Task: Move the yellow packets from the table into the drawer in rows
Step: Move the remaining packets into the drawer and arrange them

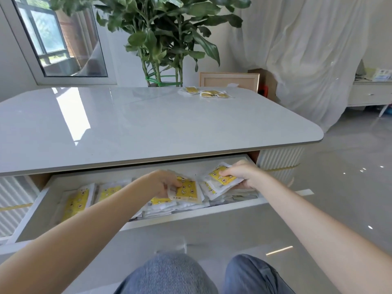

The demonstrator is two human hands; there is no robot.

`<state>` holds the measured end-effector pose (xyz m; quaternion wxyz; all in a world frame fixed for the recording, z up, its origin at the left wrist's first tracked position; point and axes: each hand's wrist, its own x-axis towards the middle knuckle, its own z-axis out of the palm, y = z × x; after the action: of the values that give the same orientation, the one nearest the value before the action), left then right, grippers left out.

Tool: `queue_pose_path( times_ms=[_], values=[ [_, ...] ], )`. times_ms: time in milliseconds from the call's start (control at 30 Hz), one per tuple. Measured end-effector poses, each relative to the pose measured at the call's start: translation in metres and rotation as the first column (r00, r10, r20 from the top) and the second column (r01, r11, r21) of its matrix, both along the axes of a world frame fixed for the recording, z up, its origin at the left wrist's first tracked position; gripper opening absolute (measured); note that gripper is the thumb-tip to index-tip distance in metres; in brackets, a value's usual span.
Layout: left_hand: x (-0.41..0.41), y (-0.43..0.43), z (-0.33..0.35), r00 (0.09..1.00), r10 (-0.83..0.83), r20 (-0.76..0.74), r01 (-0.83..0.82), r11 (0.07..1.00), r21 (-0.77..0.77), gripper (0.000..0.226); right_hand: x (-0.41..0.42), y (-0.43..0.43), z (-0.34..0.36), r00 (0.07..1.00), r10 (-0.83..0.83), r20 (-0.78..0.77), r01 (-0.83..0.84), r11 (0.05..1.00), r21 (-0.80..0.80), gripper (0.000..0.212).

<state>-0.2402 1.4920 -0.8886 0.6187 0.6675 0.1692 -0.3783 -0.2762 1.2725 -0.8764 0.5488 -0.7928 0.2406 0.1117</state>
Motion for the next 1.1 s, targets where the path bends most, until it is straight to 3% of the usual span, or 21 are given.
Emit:
queue_pose_path(
  times_ms=[233,267,333,467,600,667,700,767,833,900,1000,1100],
  values=[
    [0.019,-0.022,-0.029,0.998,0.039,0.042,-0.040,0.999,0.017,0.009,0.014,-0.018,-0.016,0.997,-0.072,0.032,0.074,0.995,-0.069,0.035],
    [0.023,-0.024,-0.034,0.996,0.034,0.080,-0.039,0.997,0.062,0.010,0.015,-0.020,-0.017,0.997,-0.078,0.024,0.080,0.995,-0.066,0.037],
    [0.030,-0.026,-0.043,0.983,0.007,0.183,-0.054,0.967,0.249,0.036,0.018,-0.022,-0.020,0.995,-0.095,0.021,0.096,0.994,-0.049,0.040],
    [0.026,-0.025,-0.042,0.906,-0.271,0.326,-0.001,0.767,0.641,0.065,0.020,-0.025,-0.023,0.992,-0.122,0.012,0.122,0.992,-0.027,0.039],
    [0.025,-0.019,-0.044,0.818,-0.480,0.315,0.020,0.572,0.820,0.103,0.020,-0.026,-0.025,0.992,-0.126,-0.012,0.126,0.992,-0.022,0.044],
    [0.024,-0.021,-0.040,0.790,-0.523,0.321,-0.004,0.519,0.855,0.098,0.018,-0.026,-0.024,0.991,-0.133,-0.029,0.133,0.991,-0.004,0.044],
    [0.025,-0.023,-0.039,0.782,-0.500,0.372,-0.030,0.566,0.824,0.083,0.017,-0.024,-0.023,0.991,-0.131,-0.033,0.132,0.991,0.016,0.043],
    [0.026,-0.029,-0.037,0.833,-0.334,0.441,-0.004,0.793,0.609,0.053,0.015,-0.021,-0.019,0.992,-0.120,-0.033,0.123,0.988,0.090,0.038],
    [0.019,-0.035,-0.032,0.922,-0.200,0.330,0.103,0.952,0.289,0.044,0.010,-0.015,-0.015,0.995,-0.090,-0.031,0.094,0.983,0.157,0.034],
    [0.011,-0.039,-0.025,0.971,-0.106,0.216,0.096,0.994,0.059,0.035,0.009,-0.011,-0.013,0.997,-0.071,-0.023,0.074,0.978,0.195,0.031],
    [0.009,-0.042,-0.024,0.983,-0.018,0.184,0.020,1.000,-0.014,0.017,0.005,-0.005,-0.011,0.999,-0.050,-0.022,0.053,0.969,0.242,0.023],
    [0.009,-0.037,-0.023,0.986,0.049,0.156,-0.038,0.996,-0.076,0.006,0.004,-0.001,-0.009,0.997,-0.072,-0.019,0.074,0.990,0.124,0.040]
  ],
)
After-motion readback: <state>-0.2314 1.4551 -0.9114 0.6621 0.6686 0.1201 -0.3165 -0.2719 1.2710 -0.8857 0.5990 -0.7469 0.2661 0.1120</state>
